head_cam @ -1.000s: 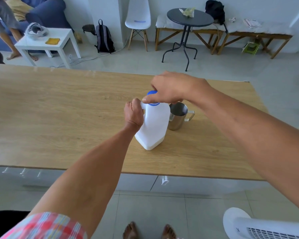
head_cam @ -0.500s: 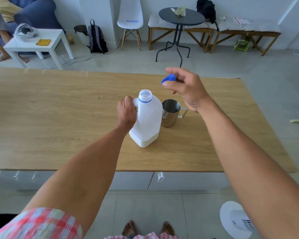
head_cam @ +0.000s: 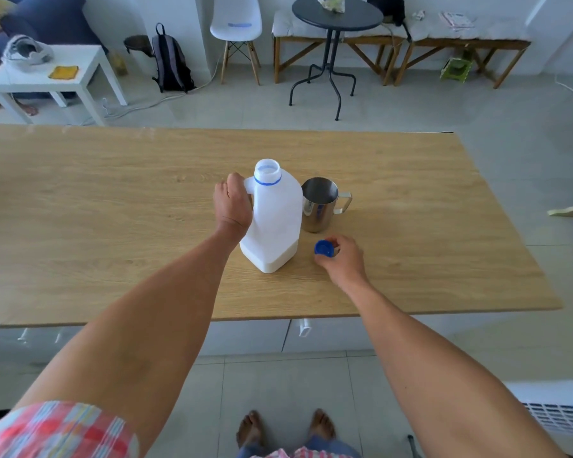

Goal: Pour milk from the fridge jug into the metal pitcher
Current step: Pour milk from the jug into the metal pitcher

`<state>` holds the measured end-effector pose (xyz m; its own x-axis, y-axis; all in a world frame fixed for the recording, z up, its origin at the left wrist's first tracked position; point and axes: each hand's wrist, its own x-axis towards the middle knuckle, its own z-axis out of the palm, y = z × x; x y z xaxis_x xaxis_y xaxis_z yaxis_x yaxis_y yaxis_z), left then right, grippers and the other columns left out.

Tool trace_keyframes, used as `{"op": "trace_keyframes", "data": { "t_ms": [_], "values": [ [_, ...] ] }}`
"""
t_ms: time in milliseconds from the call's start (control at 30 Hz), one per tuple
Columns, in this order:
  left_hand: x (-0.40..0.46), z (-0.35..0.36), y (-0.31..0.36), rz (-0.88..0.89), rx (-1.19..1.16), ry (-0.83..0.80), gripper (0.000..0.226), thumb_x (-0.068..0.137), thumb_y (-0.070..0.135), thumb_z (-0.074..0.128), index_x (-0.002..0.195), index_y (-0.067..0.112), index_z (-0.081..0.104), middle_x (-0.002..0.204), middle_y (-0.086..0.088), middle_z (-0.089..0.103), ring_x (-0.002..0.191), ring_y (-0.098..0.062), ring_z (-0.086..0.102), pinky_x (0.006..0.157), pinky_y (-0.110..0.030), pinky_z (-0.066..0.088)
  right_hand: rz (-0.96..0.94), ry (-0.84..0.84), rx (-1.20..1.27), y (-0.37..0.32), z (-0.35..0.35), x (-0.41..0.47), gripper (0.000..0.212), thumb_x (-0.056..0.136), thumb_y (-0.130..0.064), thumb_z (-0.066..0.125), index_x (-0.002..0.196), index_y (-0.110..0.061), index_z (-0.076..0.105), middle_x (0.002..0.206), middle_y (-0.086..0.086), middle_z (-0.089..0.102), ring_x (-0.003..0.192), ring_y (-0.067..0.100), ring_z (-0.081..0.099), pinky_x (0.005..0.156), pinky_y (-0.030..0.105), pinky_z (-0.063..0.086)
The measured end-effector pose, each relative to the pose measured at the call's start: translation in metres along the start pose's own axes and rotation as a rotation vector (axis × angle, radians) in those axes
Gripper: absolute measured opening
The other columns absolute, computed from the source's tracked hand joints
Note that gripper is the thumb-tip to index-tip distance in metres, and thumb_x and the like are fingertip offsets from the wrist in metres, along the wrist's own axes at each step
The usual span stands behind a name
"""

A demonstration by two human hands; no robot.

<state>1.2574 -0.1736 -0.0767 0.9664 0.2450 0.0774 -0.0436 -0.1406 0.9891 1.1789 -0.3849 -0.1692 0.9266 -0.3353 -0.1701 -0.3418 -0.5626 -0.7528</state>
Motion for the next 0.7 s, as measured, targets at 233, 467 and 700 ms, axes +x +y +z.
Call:
{"op": "trace_keyframes", "data": {
  "t_ms": [233, 467, 700],
  "values": [
    [0.0, -0.002, -0.002, 0.0, 0.037, -0.023, 0.023, 0.081, 0.021, 0.032, 0.062, 0.02, 0.019, 0.043, 0.016, 0.02, 0.049, -0.007, 0.018, 0.044, -0.02, 0.018, 0.039, -0.045, -0.07, 0.01, 0.012, 0.002, 0.053, 0.076, -0.022, 0.089, 0.124, -0.024, 0.066, 0.124, -0.003, 0.062, 0.117, 0.022, 0.054, 0.1, 0.039, 0.05],
    [-0.008, -0.007, 0.004, -0.024, 0.064, -0.046, 0.024, 0.081, 0.023, 0.032, 0.06, 0.019, 0.02, 0.042, 0.015, 0.023, 0.045, -0.006, 0.021, 0.042, -0.02, 0.02, 0.055, 0.112, 0.207, -0.028, -0.021, 0.021, 0.024, 0.096, -0.02, 0.055, 0.114, -0.005, 0.062, 0.102, 0.006, 0.064, 0.088, 0.022, 0.057, 0.071, 0.033, 0.046],
    [-0.015, -0.001, 0.014, -0.083, 0.045, 0.019, 0.04, 0.1, 0.008, 0.034, 0.063, 0.02, 0.023, 0.038, 0.012, 0.027, 0.038, -0.006, 0.027, 0.04, -0.019, 0.021, 0.033, 0.069, 0.116, -0.059, -0.05, 0.081, 0.038, 0.105, -0.023, 0.039, 0.127, 0.003, 0.057, 0.122, 0.012, 0.052, 0.093, 0.027, 0.055, 0.061, 0.026, 0.04]
  ]
}}
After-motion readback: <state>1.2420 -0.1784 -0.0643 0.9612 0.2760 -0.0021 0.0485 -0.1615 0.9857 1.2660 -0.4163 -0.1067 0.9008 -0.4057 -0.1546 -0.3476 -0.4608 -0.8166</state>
